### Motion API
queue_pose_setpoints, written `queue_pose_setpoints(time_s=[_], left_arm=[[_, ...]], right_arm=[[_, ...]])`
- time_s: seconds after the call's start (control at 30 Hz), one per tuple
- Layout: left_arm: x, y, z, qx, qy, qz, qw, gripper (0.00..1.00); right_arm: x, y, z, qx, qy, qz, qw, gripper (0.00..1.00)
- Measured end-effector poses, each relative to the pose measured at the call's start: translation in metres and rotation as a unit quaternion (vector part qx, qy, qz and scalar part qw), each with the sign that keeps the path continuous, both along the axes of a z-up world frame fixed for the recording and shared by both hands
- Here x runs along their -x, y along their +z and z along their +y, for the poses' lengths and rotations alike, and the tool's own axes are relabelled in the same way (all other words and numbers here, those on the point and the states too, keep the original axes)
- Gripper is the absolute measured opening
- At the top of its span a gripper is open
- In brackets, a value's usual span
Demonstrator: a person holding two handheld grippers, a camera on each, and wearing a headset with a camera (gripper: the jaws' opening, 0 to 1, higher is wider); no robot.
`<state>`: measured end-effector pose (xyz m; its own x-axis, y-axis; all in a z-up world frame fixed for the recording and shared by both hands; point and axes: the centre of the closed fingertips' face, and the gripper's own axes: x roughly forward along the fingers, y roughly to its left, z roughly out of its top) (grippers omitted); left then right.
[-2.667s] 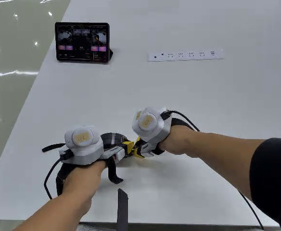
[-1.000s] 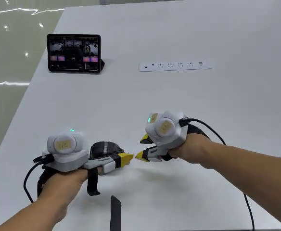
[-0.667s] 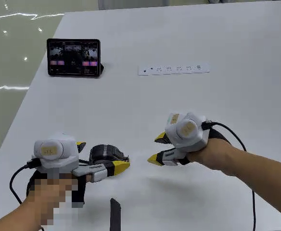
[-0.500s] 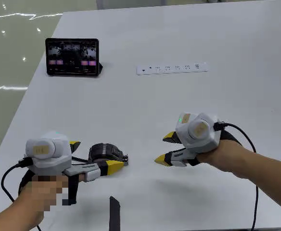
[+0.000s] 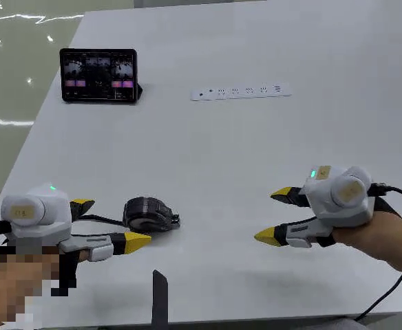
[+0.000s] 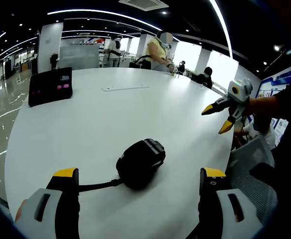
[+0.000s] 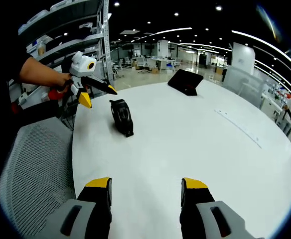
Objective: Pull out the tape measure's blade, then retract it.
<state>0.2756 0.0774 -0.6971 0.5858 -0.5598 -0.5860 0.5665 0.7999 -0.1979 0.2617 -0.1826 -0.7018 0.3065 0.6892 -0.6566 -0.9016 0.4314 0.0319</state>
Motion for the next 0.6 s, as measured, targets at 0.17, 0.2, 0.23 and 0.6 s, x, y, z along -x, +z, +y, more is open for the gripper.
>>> queue_pose_setpoints(time_s=[0.17,0.2,0.23,0.6], left_arm=[[0.005,0.000,0.006,-0.001,-0.014,0.005,0.9999,0.99],[0.006,0.001,0.007,0.002,-0.012,0.009,0.9999,0.99],[0.006,0.001,0.009,0.000,-0.012,0.009,0.9999,0.99],[0.012,-0.005,0.022,-0.044,-0.030,-0.002,0.9986,0.99]], right_arm=[[0.007,-0.001,-0.028,0.007,-0.020,0.002,0.9998,0.57],[0.008,-0.002,-0.032,0.006,-0.025,0.002,0.9997,0.58],[0.008,-0.002,-0.036,0.005,-0.031,0.004,0.9995,0.58],[0.021,-0.008,-0.085,0.013,-0.059,0.013,0.9981,0.71]])
